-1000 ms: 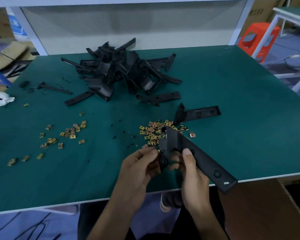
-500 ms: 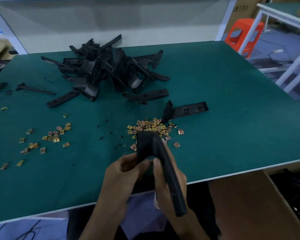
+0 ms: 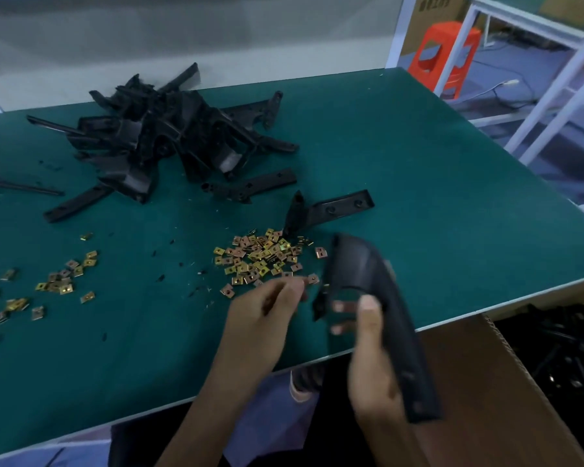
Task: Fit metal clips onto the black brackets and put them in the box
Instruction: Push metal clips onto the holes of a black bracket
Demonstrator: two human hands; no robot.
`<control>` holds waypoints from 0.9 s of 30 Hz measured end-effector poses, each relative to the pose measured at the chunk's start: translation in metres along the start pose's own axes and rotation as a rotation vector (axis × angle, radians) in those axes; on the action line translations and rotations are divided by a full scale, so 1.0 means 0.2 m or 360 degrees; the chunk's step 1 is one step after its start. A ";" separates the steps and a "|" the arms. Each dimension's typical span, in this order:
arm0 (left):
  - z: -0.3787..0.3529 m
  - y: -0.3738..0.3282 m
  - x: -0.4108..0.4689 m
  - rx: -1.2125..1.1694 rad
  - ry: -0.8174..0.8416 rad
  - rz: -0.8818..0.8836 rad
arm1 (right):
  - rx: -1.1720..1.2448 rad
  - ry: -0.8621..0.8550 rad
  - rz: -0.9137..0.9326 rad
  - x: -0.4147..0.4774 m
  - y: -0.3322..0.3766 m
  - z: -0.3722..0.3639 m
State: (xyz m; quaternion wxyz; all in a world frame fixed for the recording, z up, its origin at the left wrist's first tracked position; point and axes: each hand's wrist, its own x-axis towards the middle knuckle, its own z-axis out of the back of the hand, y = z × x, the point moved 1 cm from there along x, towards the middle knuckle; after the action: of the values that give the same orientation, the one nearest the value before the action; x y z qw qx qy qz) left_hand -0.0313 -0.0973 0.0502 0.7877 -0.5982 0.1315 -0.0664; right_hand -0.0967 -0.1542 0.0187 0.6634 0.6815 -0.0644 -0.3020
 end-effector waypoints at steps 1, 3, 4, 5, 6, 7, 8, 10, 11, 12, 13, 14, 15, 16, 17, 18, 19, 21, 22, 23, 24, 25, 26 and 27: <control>-0.02 0.00 0.03 0.0260 -0.0028 -0.0136 | 0.0042 -0.0111 -0.0079 0.05 0.10 0.28; -0.06 0.01 0.09 0.0726 -0.0061 -0.0353 | 0.0253 -0.0512 0.0065 0.10 0.10 0.46; -0.08 0.02 0.13 0.0901 -0.0066 -0.0419 | 0.0133 -0.0538 0.0087 0.12 0.08 0.52; -0.11 0.03 0.16 0.1053 -0.0055 -0.0456 | 0.0117 -0.0548 0.0058 0.13 0.07 0.54; -0.13 0.04 0.18 0.1180 -0.0043 -0.0479 | 0.0179 -0.0540 0.0064 0.13 0.05 0.53; -0.14 0.04 0.21 0.1257 -0.0032 -0.0497 | 0.0197 -0.0554 0.0052 0.13 0.04 0.52; -0.15 0.05 0.22 0.1282 -0.0023 -0.0524 | 0.0182 -0.0550 0.0047 0.14 0.03 0.53; -0.16 0.05 0.24 0.1273 -0.0028 -0.0567 | 0.0241 -0.0587 0.0056 0.14 0.02 0.54; -0.15 0.05 0.24 0.1270 -0.0029 -0.0581 | 0.0223 -0.0579 0.0056 0.13 0.03 0.53; -0.14 0.05 0.24 0.1267 -0.0020 -0.0590 | 0.0180 -0.0551 0.0066 0.13 0.03 0.51; -0.14 0.05 0.24 0.1262 -0.0008 -0.0594 | 0.0152 -0.0536 0.0059 0.12 0.04 0.50; -0.13 0.06 0.24 0.1255 -0.0001 -0.0588 | 0.0166 -0.0516 0.0060 0.12 0.04 0.49; -0.12 0.06 0.23 0.1256 -0.0003 -0.0582 | 0.0171 -0.0516 0.0049 0.11 0.05 0.48; -0.12 0.07 0.23 0.1266 -0.0009 -0.0578 | 0.0187 -0.0533 0.0053 0.12 0.04 0.48; -0.13 0.06 0.24 0.1286 -0.0019 -0.0586 | 0.0211 -0.0538 0.0047 0.12 0.04 0.47; -0.13 0.05 0.24 0.1308 -0.0025 -0.0594 | 0.0210 -0.0547 0.0043 0.12 0.05 0.46; -0.14 0.04 0.26 0.1333 -0.0026 -0.0602 | 0.0198 -0.0554 0.0045 0.12 0.05 0.45; -0.15 0.01 0.30 0.1427 0.0030 -0.0579 | 0.0243 -0.0550 0.0049 0.13 0.04 0.45; -0.15 0.00 0.31 0.1483 0.0067 -0.0564 | 0.0261 -0.0542 0.0037 0.13 0.04 0.44; -0.15 0.00 0.32 0.1525 0.0086 -0.0569 | 0.0278 -0.0550 0.0019 0.13 0.04 0.44; -0.14 0.00 0.32 0.1557 0.0093 -0.0595 | 0.0297 -0.0561 0.0008 0.14 0.03 0.44; -0.13 0.01 0.31 0.1584 0.0089 -0.0631 | 0.0312 -0.0566 0.0001 0.14 0.02 0.45; -0.12 0.03 0.31 0.1605 0.0076 -0.0658 | 0.0308 -0.0563 -0.0005 0.14 0.02 0.45; -0.11 0.05 0.30 0.1606 0.0051 -0.0672 | 0.0294 -0.0551 -0.0002 0.15 0.02 0.45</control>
State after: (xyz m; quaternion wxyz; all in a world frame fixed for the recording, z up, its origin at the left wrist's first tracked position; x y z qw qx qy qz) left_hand 0.0194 -0.1312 0.0276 0.9443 -0.1584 -0.0276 -0.2871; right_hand -0.1170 -0.2466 0.0178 0.5769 0.6775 -0.2047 -0.4078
